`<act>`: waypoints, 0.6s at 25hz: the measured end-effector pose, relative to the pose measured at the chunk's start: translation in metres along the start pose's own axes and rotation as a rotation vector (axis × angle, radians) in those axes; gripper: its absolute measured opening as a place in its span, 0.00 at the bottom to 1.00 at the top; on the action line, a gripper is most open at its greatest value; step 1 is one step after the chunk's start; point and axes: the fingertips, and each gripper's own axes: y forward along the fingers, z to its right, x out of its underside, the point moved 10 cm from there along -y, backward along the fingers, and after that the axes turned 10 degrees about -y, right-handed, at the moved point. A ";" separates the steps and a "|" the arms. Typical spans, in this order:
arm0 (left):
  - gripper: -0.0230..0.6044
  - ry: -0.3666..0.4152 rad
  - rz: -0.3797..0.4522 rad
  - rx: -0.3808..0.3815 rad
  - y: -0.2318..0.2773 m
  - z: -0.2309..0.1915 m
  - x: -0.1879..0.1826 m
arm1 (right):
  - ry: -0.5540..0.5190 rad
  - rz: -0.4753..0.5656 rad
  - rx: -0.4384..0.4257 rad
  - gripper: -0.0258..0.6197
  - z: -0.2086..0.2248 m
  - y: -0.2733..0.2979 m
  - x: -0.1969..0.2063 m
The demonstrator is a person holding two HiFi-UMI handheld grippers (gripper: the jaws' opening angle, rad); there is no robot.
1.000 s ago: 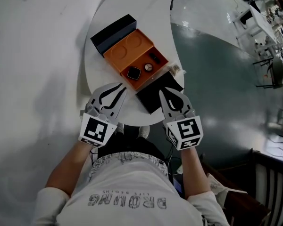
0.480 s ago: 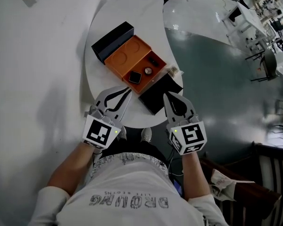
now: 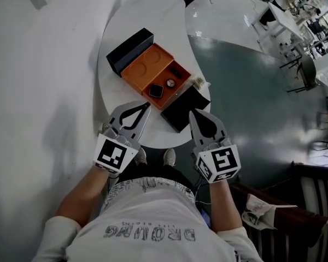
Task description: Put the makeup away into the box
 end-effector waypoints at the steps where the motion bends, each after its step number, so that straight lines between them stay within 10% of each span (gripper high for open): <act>1: 0.07 -0.003 0.003 0.001 -0.001 0.000 0.000 | 0.001 0.002 0.001 0.05 -0.001 0.000 0.000; 15: 0.07 -0.058 -0.001 -0.026 -0.013 -0.007 0.005 | 0.006 -0.009 -0.027 0.05 -0.009 0.005 0.000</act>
